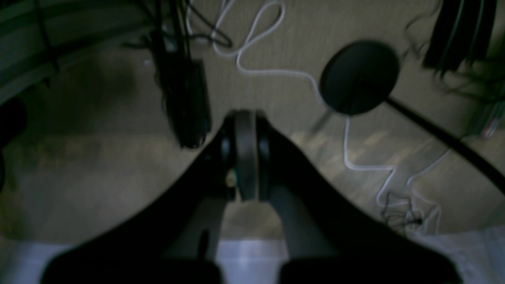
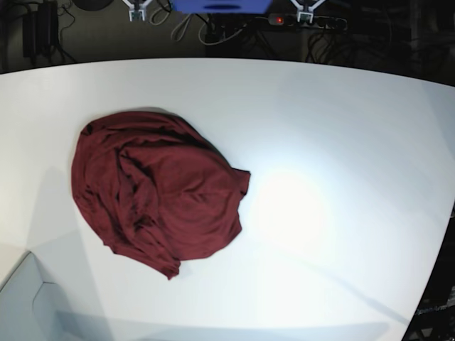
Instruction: Layout the t-shirt on the table in an organized manner, then fold the t-shirt properly
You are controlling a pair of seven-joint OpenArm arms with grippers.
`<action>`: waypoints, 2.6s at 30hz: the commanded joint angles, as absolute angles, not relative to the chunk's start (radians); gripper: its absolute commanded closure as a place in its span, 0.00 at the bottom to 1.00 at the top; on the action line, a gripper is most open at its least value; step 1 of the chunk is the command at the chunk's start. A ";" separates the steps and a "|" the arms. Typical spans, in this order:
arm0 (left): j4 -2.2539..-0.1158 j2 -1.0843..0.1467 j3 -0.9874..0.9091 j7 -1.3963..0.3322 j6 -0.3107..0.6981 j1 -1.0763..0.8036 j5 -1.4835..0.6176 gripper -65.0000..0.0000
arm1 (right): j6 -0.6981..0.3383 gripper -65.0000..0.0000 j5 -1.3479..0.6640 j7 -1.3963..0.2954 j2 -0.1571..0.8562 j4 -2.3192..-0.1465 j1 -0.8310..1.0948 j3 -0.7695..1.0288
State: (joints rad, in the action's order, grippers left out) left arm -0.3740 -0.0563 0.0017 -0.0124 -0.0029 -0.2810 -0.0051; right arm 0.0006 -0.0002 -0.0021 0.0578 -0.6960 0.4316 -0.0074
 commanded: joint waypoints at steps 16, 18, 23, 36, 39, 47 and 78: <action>-1.448 -0.087 0.004 -0.002 -0.004 -0.760 -0.007 1.00 | -0.004 1.00 -0.004 -0.173 0.128 -1.569 0.803 0.002; -1.540 -0.087 0.007 -0.002 -0.004 -0.783 -0.007 1.00 | -0.004 1.00 -0.004 -0.193 0.136 -1.682 0.828 0.002; -1.741 -0.085 0.004 -0.002 -0.004 -0.811 -0.007 1.00 | -0.004 1.00 -0.004 -0.268 0.139 -1.911 0.837 0.001; -1.871 -0.051 0.007 -0.107 -0.010 -0.515 -0.021 0.99 | -0.005 1.00 -0.004 -0.311 0.136 -2.031 0.759 -0.005; -1.868 -0.019 0.002 -0.262 -0.010 -0.394 -0.081 0.90 | -0.005 1.00 -0.004 -0.312 0.136 -2.031 0.757 -0.005; -1.670 -0.015 0.007 -0.479 -0.005 -0.137 -0.297 0.41 | -0.005 1.00 -0.004 -0.312 0.139 -2.031 0.757 0.004; -1.125 -0.015 0.222 -0.283 -0.002 0.087 -0.326 0.79 | -0.004 1.00 -0.004 -0.314 0.156 -2.029 0.759 0.059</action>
